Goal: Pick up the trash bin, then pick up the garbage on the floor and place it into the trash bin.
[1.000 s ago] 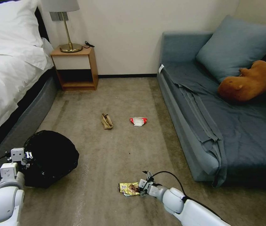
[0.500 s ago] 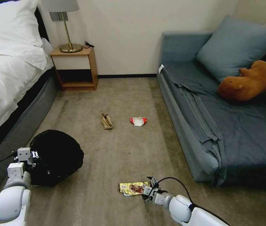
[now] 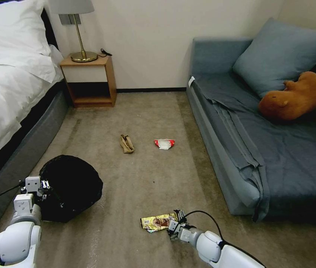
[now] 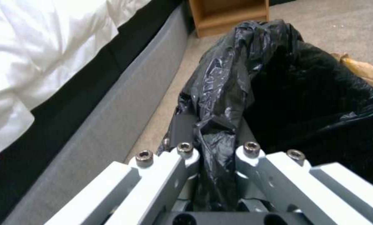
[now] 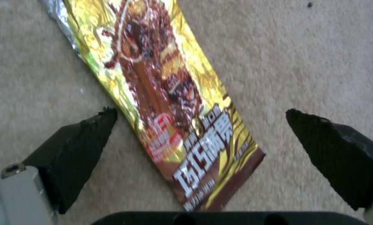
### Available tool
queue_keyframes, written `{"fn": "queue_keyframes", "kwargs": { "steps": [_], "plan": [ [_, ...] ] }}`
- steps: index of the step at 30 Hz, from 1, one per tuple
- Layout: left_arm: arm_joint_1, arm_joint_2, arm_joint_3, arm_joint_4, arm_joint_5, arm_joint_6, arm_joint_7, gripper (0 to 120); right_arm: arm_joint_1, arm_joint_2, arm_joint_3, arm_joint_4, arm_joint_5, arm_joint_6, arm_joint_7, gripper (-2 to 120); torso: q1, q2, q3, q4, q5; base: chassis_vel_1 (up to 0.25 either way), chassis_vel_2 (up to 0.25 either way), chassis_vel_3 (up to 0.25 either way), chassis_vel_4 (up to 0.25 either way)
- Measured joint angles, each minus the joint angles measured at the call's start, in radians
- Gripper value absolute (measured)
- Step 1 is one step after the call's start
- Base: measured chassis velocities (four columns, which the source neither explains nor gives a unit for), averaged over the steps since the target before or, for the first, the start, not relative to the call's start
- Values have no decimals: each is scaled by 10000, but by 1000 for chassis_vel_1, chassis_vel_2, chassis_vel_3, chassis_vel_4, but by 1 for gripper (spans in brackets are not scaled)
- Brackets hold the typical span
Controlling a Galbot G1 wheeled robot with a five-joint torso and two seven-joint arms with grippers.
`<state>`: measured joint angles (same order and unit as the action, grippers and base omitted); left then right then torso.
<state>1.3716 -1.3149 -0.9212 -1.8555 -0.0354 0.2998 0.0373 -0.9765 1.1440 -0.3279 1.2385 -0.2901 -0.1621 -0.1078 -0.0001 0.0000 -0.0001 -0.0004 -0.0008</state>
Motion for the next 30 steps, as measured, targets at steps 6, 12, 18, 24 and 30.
{"fn": "queue_keyframes", "kwargs": {
  "steps": [6, 12, 18, 24, 30],
  "plan": [
    [-101, 109, 2, 96, -80, 15, 1, 5, 186, 393, -102, -386, -1, 110, 12, 100, 0, 1, 0, -1, 2, 0, 0, 0, 0],
    [-127, 166, -46, 241, -143, -1, 2, 5, 350, 668, -136, -855, 6, 407, 72, 99, 0, 4, -1, -4, -2, 0, 0, 0, 0],
    [-177, 221, -81, 271, -232, -34, 12, 5, 540, 771, -238, -1171, 80, 580, 46, 81, 0, 3, 0, 8, 11, 0, 0, 0, 0],
    [-142, 140, -79, 264, -233, -84, 14, 5, 540, 804, -196, -1229, 83, 599, 5, 67, 0, 1, 1, 11, 21, 0, 0, 0, 0],
    [-67, 45, -59, 143, -241, -111, 24, 5, 508, 760, -159, -1267, 86, 648, -41, 52, 0, 0, 2, 9, 16, 0, 0, 0, 0]
  ]
}}
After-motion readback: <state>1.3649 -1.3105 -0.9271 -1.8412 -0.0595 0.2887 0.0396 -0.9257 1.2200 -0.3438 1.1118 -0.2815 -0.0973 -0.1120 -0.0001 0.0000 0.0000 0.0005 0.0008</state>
